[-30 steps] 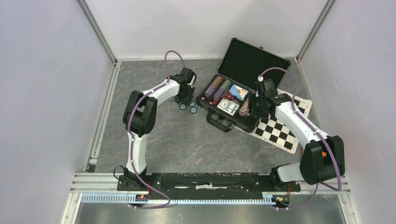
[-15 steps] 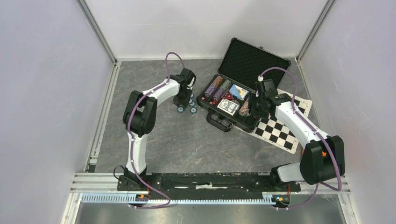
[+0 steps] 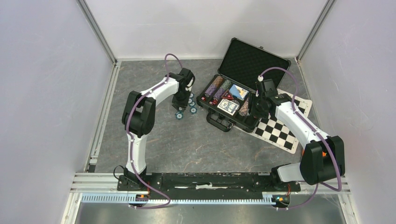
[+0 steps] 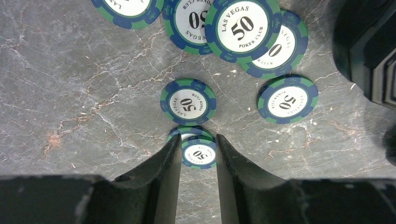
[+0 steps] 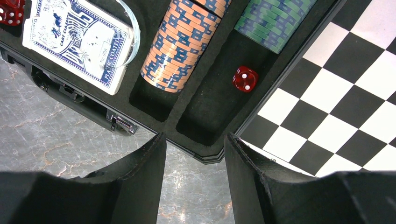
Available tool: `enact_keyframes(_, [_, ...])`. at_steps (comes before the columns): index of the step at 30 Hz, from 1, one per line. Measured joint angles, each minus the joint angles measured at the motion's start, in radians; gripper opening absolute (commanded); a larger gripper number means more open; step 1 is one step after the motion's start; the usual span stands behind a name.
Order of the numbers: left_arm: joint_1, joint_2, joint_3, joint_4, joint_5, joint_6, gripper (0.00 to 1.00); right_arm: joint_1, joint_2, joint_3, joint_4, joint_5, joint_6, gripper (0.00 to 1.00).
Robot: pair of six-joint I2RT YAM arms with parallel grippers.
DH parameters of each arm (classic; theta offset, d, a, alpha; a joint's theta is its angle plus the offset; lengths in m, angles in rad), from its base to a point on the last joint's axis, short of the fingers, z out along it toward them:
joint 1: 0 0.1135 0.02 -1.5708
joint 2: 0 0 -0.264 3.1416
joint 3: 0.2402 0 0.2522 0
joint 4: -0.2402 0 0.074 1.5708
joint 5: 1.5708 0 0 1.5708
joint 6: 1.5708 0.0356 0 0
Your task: Pack up texas hold em set
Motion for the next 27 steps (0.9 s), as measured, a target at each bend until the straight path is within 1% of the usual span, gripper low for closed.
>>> enact_keyframes(2, [0.0,0.0,0.008,-0.001,0.001,-0.005,0.41,0.0,-0.003,0.0,0.001,0.0,0.0,0.55])
enact_keyframes(3, [0.0,0.0,0.011,-0.003,0.001,-0.005,0.47,0.0,-0.003,0.0,0.002,0.0,0.0,0.54])
enact_keyframes(6, [0.0,-0.002,0.015,-0.008,-0.001,-0.015,0.71,0.0,-0.005,-0.001,0.002,-0.004,0.0,0.54])
enact_keyframes(7, [0.0,-0.005,0.015,-0.011,-0.002,-0.025,0.77,0.0,-0.005,-0.001,0.002,-0.005,0.0,0.54])
enact_keyframes(9, [0.0,-0.012,0.013,-0.014,-0.003,-0.035,0.85,0.0,-0.006,-0.001,0.002,-0.006,0.0,0.55])
enact_keyframes(11, [0.0,-0.032,-0.016,-0.008,-0.002,-0.049,0.9,0.0,-0.008,-0.001,0.002,-0.007,0.0,0.55])
enact_keyframes(15, [0.0,-0.108,-0.092,-0.005,-0.002,-0.055,0.94,0.0,-0.009,-0.001,0.002,-0.007,0.0,0.55])
enact_keyframes(21, [0.001,-0.144,-0.157,0.005,0.007,-0.053,0.9,0.0,-0.009,-0.001,0.002,-0.007,0.0,0.54])
enact_keyframes(27, [0.001,-0.145,-0.194,0.013,0.018,-0.047,0.91,0.0,-0.018,-0.007,0.005,-0.007,0.0,0.54])
